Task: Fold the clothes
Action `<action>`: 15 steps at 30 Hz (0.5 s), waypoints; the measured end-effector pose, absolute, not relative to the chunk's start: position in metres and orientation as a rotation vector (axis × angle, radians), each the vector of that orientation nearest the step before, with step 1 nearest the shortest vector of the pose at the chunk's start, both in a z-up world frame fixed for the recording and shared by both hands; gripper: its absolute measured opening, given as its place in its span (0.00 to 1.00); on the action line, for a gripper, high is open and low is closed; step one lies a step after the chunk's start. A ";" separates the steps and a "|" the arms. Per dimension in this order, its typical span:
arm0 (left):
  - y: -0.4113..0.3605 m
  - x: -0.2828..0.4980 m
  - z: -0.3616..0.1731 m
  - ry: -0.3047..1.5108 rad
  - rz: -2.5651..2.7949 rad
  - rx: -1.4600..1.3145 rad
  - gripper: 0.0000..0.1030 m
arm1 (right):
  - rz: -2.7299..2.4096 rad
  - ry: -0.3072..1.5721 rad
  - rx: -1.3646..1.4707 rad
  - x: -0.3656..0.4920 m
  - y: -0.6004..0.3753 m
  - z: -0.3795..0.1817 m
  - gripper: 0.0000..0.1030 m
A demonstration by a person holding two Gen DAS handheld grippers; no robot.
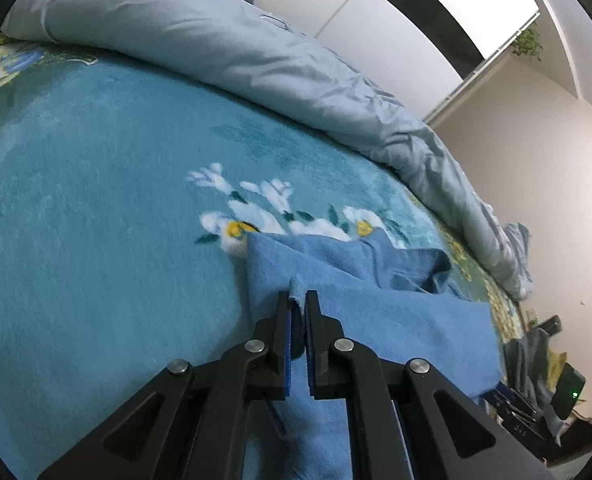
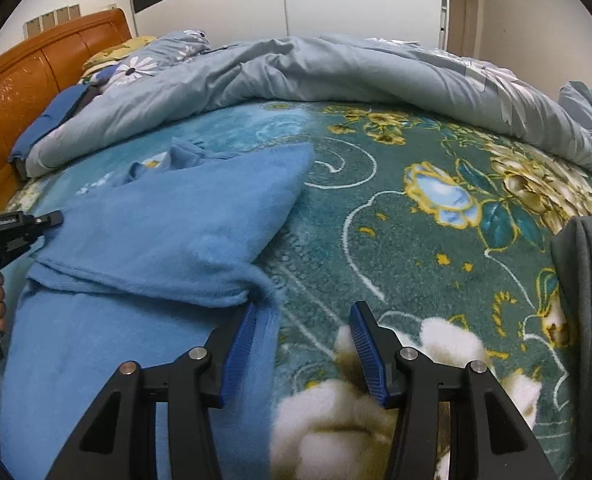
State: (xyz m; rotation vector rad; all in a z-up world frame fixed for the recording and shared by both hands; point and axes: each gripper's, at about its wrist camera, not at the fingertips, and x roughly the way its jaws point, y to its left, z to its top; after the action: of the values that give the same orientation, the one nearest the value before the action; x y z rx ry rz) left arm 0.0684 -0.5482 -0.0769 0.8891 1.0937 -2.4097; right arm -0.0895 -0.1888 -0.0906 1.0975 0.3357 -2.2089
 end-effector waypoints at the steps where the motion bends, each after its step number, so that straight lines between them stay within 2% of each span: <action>1: -0.545 0.070 -0.074 1.077 -2.410 0.899 0.07 | -2.203 0.338 1.091 -0.086 -0.186 -0.088 0.52; 4: -0.528 0.085 -0.064 1.046 -2.418 0.896 0.21 | -2.187 0.352 1.074 -0.072 -0.176 -0.081 0.52; 5: -0.522 0.091 -0.061 1.037 -2.422 0.892 0.31 | -2.176 0.351 1.076 -0.066 -0.171 -0.079 0.52; 6: -0.516 0.097 -0.057 1.028 -2.425 0.888 0.37 | -2.163 0.350 1.077 -0.058 -0.166 -0.078 0.52; 9: -0.489 0.122 -0.053 0.999 -2.421 0.892 0.43 | -2.120 0.346 1.082 -0.035 -0.146 -0.078 0.52; 15: -0.428 0.186 -0.056 0.993 -2.407 0.896 0.47 | -2.070 0.286 1.137 0.013 -0.099 -0.085 0.52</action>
State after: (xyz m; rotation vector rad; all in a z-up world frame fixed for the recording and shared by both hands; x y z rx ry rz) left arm 0.1864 -0.4278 -0.0557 0.8956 0.9934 -2.4068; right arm 0.0131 -0.0985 -0.0851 1.1374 0.2859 -2.0699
